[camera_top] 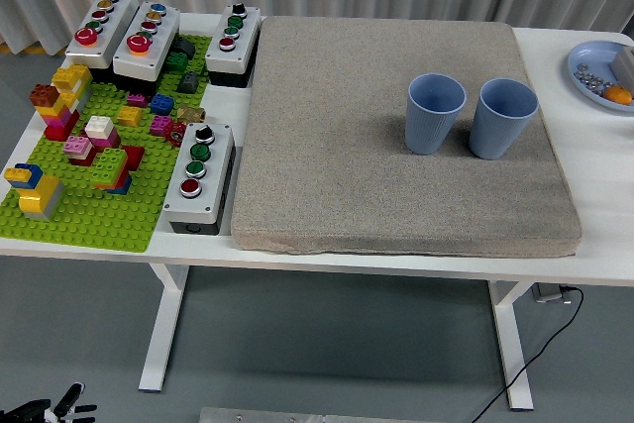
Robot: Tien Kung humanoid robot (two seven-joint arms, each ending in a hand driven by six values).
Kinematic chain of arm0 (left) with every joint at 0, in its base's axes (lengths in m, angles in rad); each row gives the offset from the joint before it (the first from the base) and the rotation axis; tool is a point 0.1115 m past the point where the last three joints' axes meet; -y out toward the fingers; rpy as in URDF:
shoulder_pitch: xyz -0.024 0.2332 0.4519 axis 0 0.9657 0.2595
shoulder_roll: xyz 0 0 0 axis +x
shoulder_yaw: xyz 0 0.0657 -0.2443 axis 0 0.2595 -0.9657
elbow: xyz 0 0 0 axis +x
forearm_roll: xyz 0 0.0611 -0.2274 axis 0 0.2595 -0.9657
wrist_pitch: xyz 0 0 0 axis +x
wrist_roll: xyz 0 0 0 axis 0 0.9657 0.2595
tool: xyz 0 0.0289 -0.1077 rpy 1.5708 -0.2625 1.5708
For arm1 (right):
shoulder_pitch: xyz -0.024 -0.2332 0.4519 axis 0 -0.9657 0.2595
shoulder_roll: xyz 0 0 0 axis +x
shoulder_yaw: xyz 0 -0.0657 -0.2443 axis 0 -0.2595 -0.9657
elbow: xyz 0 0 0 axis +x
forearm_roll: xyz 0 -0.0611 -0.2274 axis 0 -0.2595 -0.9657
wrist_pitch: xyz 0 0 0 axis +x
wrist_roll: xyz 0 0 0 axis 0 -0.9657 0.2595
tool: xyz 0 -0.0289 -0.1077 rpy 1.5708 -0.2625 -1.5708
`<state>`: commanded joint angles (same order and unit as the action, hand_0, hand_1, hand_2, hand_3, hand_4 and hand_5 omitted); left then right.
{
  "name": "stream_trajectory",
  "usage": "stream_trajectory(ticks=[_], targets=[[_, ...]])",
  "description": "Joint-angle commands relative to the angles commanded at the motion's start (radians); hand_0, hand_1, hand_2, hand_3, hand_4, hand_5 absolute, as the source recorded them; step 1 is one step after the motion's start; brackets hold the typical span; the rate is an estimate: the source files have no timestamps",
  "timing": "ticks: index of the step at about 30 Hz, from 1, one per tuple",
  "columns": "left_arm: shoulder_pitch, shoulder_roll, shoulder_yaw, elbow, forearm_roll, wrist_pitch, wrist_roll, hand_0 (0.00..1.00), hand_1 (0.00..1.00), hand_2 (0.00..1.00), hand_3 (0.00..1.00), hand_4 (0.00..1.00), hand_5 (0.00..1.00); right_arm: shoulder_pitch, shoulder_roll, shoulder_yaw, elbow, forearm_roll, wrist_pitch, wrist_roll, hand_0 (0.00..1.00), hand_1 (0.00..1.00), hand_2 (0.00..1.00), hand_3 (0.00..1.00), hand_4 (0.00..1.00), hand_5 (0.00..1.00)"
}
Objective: Pick cup pour cup place
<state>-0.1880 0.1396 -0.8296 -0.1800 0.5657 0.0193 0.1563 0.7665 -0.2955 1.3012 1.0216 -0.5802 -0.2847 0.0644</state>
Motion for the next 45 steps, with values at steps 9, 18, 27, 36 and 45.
stream_trajectory(ticks=[9,18,27,36,45], targets=[[-0.004,-0.002,-0.003,0.000,0.005,-0.001,0.000,0.726,0.708,0.736,0.639,0.518,0.980,-0.012,0.006,0.007,-0.005,-0.040,-0.002,-0.004,0.932,0.873,0.905,0.860,0.664,0.998],[-0.002,-0.005,-0.007,0.000,0.007,0.000,0.000,0.726,0.709,0.736,0.639,0.518,0.980,-0.021,0.009,0.011,-0.012,-0.048,-0.001,0.000,0.934,0.874,0.910,0.867,0.666,0.998],[-0.001,-0.005,-0.019,0.000,0.017,0.001,0.002,0.726,0.708,0.736,0.639,0.518,0.979,-0.021,0.005,0.015,-0.009,-0.053,0.006,-0.006,0.935,0.873,0.911,0.869,0.666,0.998],[0.003,-0.009,-0.041,0.000,0.026,0.006,0.002,0.726,0.710,0.736,0.637,0.519,0.980,-0.022,0.007,0.012,-0.009,-0.054,0.010,-0.009,0.942,0.869,0.913,0.874,0.668,0.998],[0.015,-0.010,-0.050,0.000,0.012,0.011,0.002,0.719,0.711,0.737,0.637,0.516,0.979,-0.027,0.013,-0.002,-0.009,-0.053,0.012,-0.011,0.942,0.870,0.915,0.874,0.668,0.998]])
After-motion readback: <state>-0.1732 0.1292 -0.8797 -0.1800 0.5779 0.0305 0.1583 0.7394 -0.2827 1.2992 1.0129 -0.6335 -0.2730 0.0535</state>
